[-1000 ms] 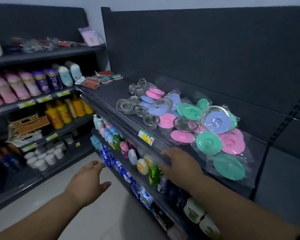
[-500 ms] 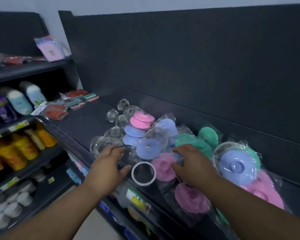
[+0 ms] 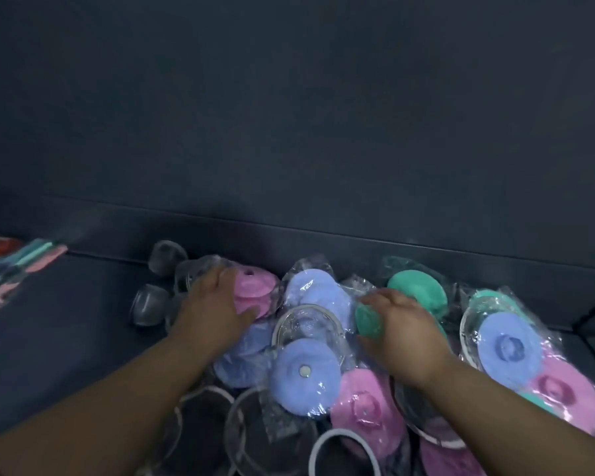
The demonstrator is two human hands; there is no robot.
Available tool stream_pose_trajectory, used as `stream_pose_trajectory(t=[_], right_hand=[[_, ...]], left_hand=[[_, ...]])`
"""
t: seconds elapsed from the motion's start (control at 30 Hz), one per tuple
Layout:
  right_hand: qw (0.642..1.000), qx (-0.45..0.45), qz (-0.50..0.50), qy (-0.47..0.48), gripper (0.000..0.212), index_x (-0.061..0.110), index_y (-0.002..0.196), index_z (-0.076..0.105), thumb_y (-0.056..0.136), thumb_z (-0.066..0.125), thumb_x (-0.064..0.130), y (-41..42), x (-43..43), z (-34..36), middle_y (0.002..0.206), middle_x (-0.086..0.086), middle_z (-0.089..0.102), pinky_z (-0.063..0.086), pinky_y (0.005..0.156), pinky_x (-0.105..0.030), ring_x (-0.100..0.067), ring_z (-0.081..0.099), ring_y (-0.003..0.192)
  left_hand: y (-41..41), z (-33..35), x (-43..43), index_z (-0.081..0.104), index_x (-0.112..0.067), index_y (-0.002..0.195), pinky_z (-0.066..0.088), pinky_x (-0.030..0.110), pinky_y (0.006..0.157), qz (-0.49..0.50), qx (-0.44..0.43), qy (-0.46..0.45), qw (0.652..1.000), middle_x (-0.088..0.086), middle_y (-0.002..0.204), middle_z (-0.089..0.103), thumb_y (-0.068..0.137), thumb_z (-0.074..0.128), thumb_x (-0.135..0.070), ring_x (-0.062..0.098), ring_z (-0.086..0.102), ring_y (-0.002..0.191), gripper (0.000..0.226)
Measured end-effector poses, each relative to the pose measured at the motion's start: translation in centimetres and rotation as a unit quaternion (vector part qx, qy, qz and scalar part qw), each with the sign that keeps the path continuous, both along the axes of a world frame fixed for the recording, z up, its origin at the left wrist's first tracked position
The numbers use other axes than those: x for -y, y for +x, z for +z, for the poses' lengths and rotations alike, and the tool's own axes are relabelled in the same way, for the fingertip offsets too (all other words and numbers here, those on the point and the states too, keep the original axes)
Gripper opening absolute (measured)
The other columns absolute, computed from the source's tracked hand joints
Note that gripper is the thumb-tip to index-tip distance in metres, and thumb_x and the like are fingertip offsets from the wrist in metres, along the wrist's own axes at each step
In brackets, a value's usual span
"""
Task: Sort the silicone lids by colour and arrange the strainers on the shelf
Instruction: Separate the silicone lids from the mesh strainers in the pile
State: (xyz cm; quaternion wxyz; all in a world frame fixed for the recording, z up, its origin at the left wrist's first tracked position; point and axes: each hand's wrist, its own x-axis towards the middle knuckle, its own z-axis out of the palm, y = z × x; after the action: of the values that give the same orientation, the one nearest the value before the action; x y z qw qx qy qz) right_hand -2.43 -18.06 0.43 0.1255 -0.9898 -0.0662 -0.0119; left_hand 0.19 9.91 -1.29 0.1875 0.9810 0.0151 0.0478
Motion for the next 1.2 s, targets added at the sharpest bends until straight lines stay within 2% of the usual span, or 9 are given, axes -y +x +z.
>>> stream_pose_trajectory(t=[0.1,0.2,0.43,0.53,0.67,0.8,0.97,1.1,1.2], right_hand=[[0.993,-0.066,-0.059,-0.073,0.081,0.038,0.143,0.027,0.073,0.054,0.069,0.2,0.0,-0.7,0.154,0.001,0.025,0.027,0.114,-0.042,-0.029,0.027,0.139],[0.987,-0.128,-0.083,-0.042,0.085,0.04,0.144,0.02,0.072,0.052,0.071,0.5,0.3,-1.4,0.157,-0.001,0.017,0.03,0.113,-0.043,-0.032,0.026,0.14],[0.997,-0.044,-0.067,-0.004,0.065,0.032,0.144,0.034,0.084,0.057,0.04,-0.4,0.2,-1.5,0.152,0.002,0.033,0.045,0.1,-0.034,-0.027,0.046,0.128],[0.997,0.025,-0.07,0.007,0.064,0.032,0.143,0.038,0.083,0.055,0.017,-1.1,0.3,-1.2,0.148,0.005,0.041,0.048,0.094,-0.032,-0.024,0.05,0.125],[0.992,0.103,-0.05,0.051,0.07,0.03,0.14,0.045,0.078,0.048,-0.003,-1.9,0.6,-0.5,0.144,0.002,0.048,0.047,0.097,-0.034,-0.025,0.051,0.125],[0.984,0.141,0.047,0.103,0.068,0.03,0.134,0.052,0.076,0.047,-0.006,-3.1,-0.1,0.4,0.138,0.002,0.054,0.046,0.101,-0.035,-0.022,0.055,0.122],[0.975,0.05,0.186,0.113,0.054,0.035,0.135,0.05,0.084,0.056,0.017,-5.3,-0.8,-1.0,0.142,0.011,0.048,0.036,0.109,-0.028,-0.014,0.05,0.127],[0.97,-0.087,0.207,0.091,0.075,0.041,0.143,0.034,0.077,0.058,0.068,-5.8,-0.8,-1.3,0.152,0.027,0.018,0.019,0.114,-0.017,0.003,0.023,0.138],[0.966,-0.107,0.173,0.159,0.09,0.037,0.141,0.039,0.066,0.036,0.087,-5.4,-1.0,-0.9,0.154,0.018,0.021,0.018,0.115,-0.019,-0.001,0.02,0.14]], left_hand=[[2.4,-0.5,0.0,0.011,-0.031,0.15,0.017,0.043,0.117,-0.054,-0.059,0.073,0.994,0.006,0.158,0.011,0.054,0.045,-0.081,0.029,0.013,0.145,0.114],[3.0,-1.2,0.5,0.001,-0.047,0.146,0.016,0.045,0.117,-0.089,-0.132,0.076,0.984,-0.002,0.159,-0.005,0.059,0.06,-0.069,0.032,0.007,0.145,0.107],[2.8,-2.2,1.0,0.03,-0.032,0.146,0.045,0.037,0.098,-0.193,0.02,0.018,0.981,0.003,0.145,0.034,0.072,0.055,-0.008,0.03,0.052,0.12,0.082],[2.6,-1.8,1.2,0.034,-0.03,0.146,0.041,0.036,0.105,-0.187,0.065,0.002,0.98,0.006,0.15,0.035,0.087,0.047,-0.002,0.03,0.044,0.131,0.067],[1.8,-0.8,0.9,0.06,-0.015,0.127,0.055,0.038,0.08,-0.196,0.149,0.034,0.968,0.011,0.123,0.064,0.064,0.067,0.012,0.032,0.068,0.098,0.069],[-0.5,1.1,1.1,0.07,-0.01,0.112,0.057,0.039,0.07,-0.198,0.153,0.017,0.968,0.013,0.111,0.07,0.063,0.069,-0.008,0.029,0.072,0.087,0.049],[-3.9,0.2,1.0,0.053,-0.027,0.135,0.037,0.023,0.107,-0.258,0.12,-0.035,0.958,-0.013,0.138,0.05,0.089,0.049,-0.043,0.004,0.048,0.125,0.049],[-5.2,-1.2,0.3,0.057,-0.028,0.125,0.052,0.033,0.094,-0.276,0.103,-0.007,0.956,-0.009,0.127,0.061,0.082,0.056,-0.043,0.01,0.06,0.111,0.045],[-5.2,0.5,0.6,0.065,-0.027,0.109,0.049,0.028,0.094,-0.263,0.095,-0.037,0.959,-0.011,0.114,0.065,0.086,0.047,-0.056,0.006,0.059,0.105,0.041]])
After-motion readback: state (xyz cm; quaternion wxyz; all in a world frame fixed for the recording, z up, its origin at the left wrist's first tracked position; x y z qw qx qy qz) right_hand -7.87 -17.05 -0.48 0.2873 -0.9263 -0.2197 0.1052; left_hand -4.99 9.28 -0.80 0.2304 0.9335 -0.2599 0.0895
